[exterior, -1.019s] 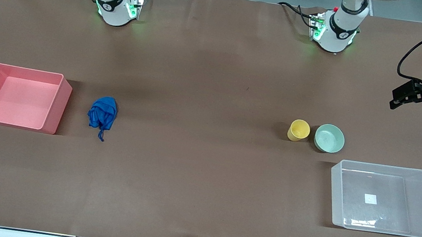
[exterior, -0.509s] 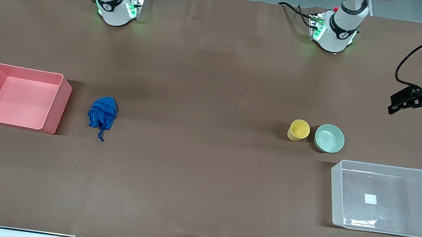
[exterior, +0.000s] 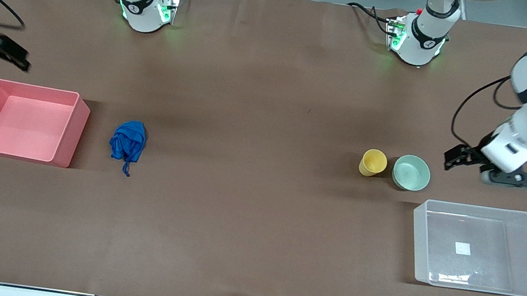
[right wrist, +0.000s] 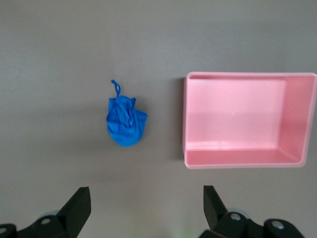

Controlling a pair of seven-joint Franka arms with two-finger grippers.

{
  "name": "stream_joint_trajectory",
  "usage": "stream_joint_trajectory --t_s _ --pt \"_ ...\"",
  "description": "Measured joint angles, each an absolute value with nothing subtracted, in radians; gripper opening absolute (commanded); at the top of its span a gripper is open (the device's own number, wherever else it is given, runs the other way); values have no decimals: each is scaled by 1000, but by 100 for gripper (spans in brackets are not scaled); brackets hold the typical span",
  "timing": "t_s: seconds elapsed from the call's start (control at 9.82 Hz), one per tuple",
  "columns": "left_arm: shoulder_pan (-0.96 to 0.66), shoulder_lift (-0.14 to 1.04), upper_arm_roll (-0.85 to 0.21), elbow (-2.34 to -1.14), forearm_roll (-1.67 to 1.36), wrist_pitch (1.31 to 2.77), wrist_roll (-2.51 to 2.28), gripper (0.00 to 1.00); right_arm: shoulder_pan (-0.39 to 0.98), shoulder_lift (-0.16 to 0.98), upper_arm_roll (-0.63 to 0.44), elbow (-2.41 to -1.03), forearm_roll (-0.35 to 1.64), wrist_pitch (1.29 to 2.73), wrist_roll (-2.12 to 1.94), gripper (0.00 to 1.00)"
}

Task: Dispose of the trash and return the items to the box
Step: 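Grasp the bowl rim with the left gripper while the right gripper grasps the cloth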

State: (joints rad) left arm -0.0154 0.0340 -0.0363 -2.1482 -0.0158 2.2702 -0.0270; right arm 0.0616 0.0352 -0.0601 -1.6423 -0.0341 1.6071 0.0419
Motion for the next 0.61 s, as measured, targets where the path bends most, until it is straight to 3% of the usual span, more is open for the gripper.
stream_joint_trajectory --t_s 0.2,0.61 --pt "1 108 -36 -2274 -16 2473 -2 98 103 115 -60 -1787 -34 1816 76 100" --pt "8 295 -37 -2294 -16 2653 3 95 155 311 -60 -2019 -36 2244 92 100"
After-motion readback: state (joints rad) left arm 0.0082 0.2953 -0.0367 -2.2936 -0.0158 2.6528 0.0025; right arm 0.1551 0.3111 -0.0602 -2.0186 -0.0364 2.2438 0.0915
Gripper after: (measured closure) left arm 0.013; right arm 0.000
